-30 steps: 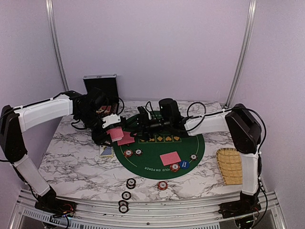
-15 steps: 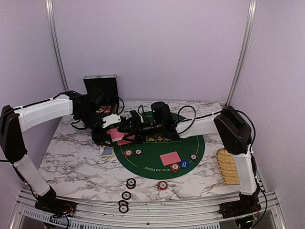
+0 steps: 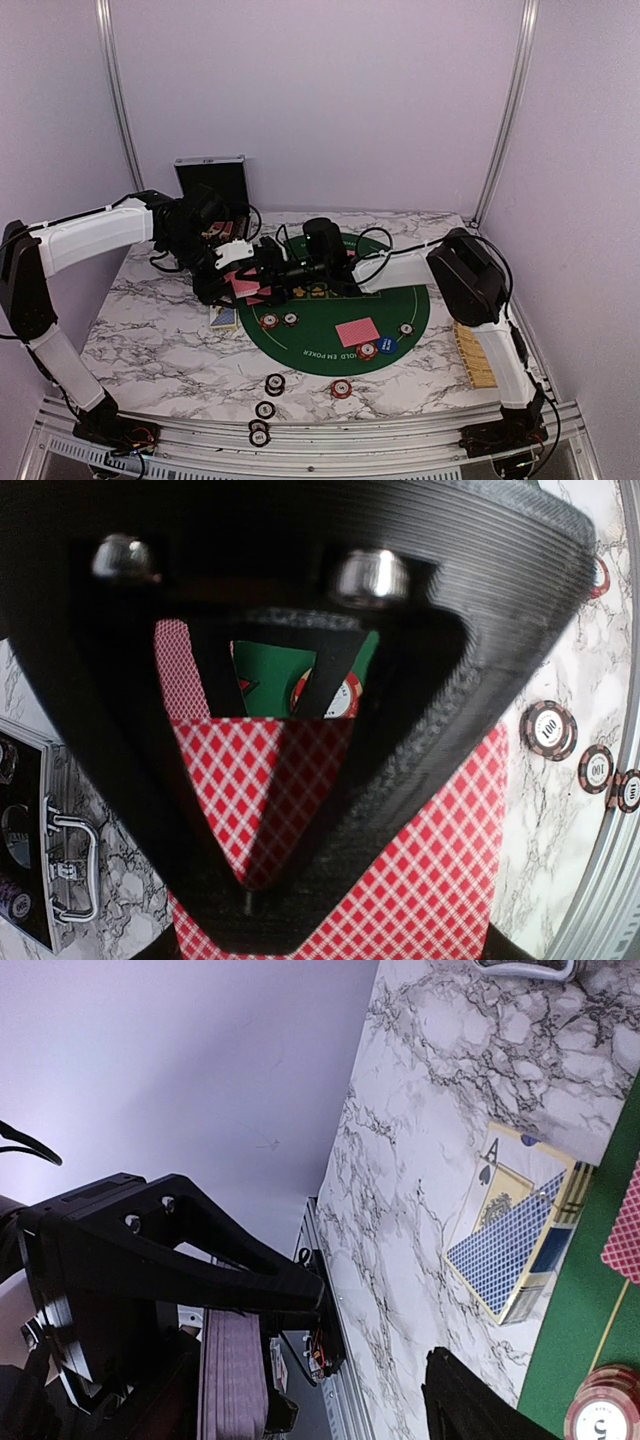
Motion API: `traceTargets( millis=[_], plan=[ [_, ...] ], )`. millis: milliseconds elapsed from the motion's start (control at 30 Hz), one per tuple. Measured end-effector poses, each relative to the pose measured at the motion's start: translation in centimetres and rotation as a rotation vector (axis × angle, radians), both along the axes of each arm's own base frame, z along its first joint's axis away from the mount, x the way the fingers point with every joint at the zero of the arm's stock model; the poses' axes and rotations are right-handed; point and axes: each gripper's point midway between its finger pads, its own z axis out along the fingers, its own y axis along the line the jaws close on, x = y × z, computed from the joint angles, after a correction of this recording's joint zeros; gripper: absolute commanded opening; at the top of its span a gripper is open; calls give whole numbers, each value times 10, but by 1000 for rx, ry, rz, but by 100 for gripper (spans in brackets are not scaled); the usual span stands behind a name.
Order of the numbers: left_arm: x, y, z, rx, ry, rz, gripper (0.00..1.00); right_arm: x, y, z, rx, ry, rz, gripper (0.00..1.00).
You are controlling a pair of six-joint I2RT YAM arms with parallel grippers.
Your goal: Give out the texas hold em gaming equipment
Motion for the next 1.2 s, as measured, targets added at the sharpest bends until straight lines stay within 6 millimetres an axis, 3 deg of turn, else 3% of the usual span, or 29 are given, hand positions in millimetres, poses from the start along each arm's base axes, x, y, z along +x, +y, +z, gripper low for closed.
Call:
traceTargets(
  millis=[200, 500, 1200],
  plan=[
    [-1, 1, 0, 3, 2, 0, 0, 1, -1, -1, -4, -13, 3, 65],
    [-4, -1, -2, 7, 11, -8, 0, -1, -26, 0, -29, -24, -21, 60],
    [-2, 1, -2, 17, 4, -4, 0, -3, -52, 20, -11, -5, -57, 9]
  ],
)
